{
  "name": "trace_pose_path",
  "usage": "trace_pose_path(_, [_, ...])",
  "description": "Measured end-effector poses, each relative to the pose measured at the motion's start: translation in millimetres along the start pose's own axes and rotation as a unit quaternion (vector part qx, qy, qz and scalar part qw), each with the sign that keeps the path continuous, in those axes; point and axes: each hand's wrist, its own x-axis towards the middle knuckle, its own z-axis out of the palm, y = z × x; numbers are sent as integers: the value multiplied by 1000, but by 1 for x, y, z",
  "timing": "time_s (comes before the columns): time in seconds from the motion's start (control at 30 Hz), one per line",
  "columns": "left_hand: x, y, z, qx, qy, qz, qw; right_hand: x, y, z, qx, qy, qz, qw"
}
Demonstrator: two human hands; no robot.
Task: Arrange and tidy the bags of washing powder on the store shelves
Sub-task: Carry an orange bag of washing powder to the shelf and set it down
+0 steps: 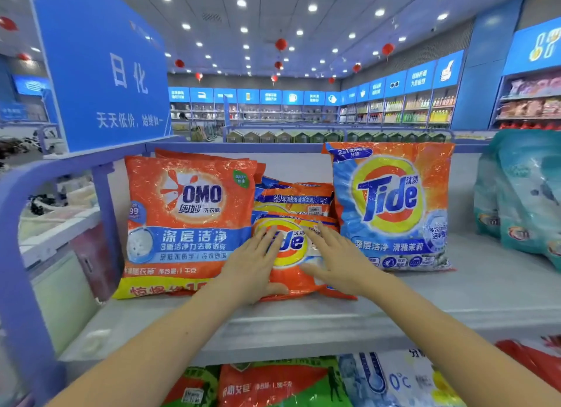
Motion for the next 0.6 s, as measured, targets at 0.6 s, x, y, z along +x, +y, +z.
trace_pose_path(0.6, [-64,-2,-24,-210,142,-65,965,-84,-17,-19,93,148,19,984])
